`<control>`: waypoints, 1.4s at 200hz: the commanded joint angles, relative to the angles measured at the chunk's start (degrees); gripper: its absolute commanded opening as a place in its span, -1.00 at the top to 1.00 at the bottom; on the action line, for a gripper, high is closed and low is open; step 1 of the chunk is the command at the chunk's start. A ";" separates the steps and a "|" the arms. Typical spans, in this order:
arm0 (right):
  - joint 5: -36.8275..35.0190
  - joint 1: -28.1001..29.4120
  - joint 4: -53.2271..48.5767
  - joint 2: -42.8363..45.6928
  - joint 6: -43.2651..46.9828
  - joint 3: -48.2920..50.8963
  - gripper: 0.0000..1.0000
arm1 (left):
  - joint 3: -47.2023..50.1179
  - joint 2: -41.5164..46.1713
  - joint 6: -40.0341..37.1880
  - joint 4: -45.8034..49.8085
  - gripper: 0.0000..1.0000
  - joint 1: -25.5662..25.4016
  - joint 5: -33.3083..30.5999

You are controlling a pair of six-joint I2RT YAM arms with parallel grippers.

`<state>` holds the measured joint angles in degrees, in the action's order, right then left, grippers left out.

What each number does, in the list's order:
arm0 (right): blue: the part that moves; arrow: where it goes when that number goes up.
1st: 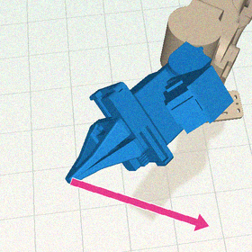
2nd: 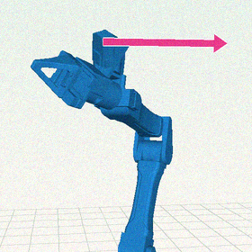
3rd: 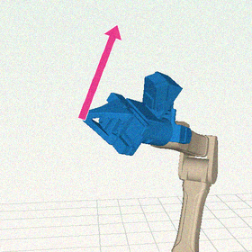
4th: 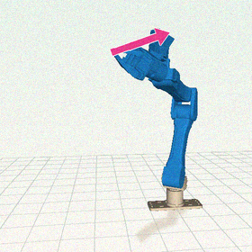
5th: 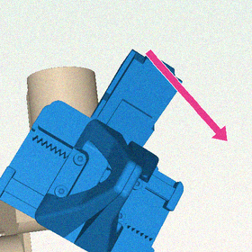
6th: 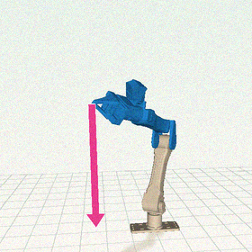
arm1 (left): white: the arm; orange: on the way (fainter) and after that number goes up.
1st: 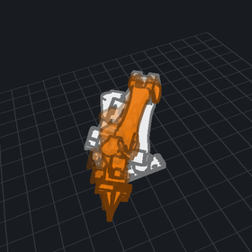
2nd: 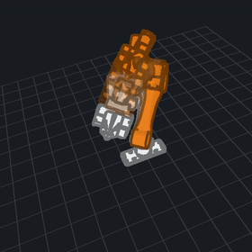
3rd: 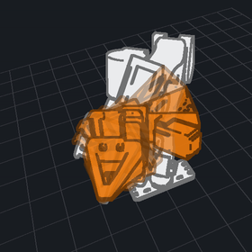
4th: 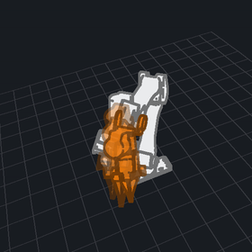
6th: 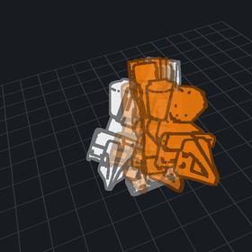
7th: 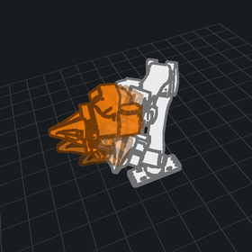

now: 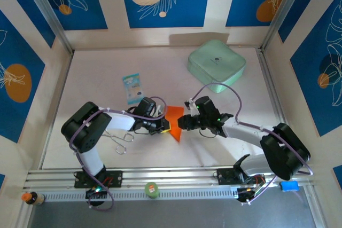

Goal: Fold a paper plane with a square sheet of paper (pick it up from the middle)
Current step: Third fold the triangle at the center of the table.

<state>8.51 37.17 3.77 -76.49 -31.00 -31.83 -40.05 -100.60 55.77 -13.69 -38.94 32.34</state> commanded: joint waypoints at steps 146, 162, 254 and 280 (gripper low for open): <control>7.07 8.87 -8.11 -14.52 -2.31 -9.26 0.96 | -0.29 -1.34 -1.20 2.17 1.00 -0.44 -2.57; 5.27 8.93 -8.44 -15.22 -2.31 -9.05 0.96 | -0.30 -1.31 -1.19 2.18 1.00 -0.43 -2.62; 8.90 6.89 -5.89 -14.83 -2.81 -4.58 0.94 | -0.38 -1.44 -1.25 2.58 1.00 -0.44 -2.71; 9.77 6.78 -5.17 -14.48 -3.38 -3.76 0.94 | -0.46 -1.53 -1.28 2.61 1.00 -0.44 -2.71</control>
<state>15.77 44.16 -1.37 -91.83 -33.95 -36.86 -40.05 -100.64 55.40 -13.72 -38.94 32.32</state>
